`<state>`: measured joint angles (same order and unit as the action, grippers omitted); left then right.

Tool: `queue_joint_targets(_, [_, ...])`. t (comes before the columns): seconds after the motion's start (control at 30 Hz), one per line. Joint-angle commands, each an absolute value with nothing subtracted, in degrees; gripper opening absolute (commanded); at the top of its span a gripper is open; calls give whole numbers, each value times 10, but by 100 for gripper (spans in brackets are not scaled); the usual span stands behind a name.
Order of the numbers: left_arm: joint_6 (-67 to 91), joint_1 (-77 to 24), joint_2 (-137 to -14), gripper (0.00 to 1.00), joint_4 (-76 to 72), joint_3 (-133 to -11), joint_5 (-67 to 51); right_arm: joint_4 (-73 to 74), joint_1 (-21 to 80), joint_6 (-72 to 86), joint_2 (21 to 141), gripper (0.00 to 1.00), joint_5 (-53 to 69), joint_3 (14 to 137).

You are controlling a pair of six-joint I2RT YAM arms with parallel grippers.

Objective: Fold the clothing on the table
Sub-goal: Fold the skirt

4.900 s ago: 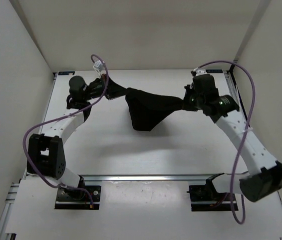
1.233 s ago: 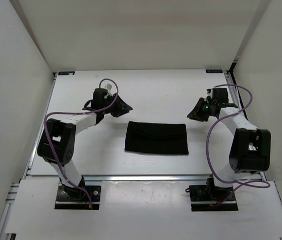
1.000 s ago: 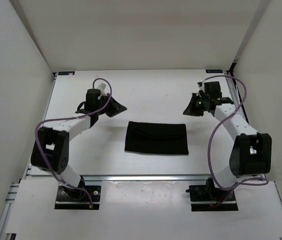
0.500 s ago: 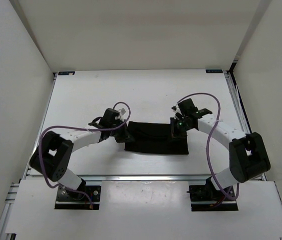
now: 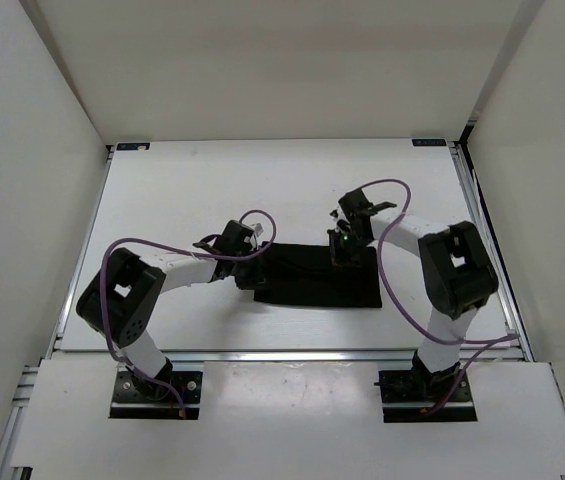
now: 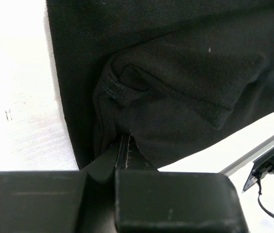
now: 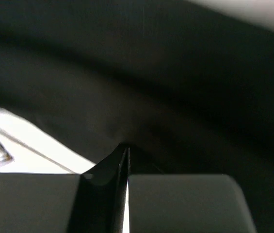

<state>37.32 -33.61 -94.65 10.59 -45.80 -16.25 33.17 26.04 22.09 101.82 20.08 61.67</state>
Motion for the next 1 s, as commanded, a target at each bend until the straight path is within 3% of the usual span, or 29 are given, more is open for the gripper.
queue_joint_targets(0.0, [338, -339, -936, 0, 152, -461, -121, 326, 236, 186, 1072, 0, 172, 707])
queue_joint_targets(0.3, [330, -324, -914, 0, 166, -437, -125, 416, 194, 154, 1191, 0, 150, 991])
queue_joint_targets(0.67, [328, -311, -906, 0, 155, -433, -129, 434, 329, 160, 1059, 0, 192, 833])
queue_joint_targets(0.97, [330, -308, -901, 0, 159, -425, -130, 424, 331, 144, 1051, 0, 155, 741])
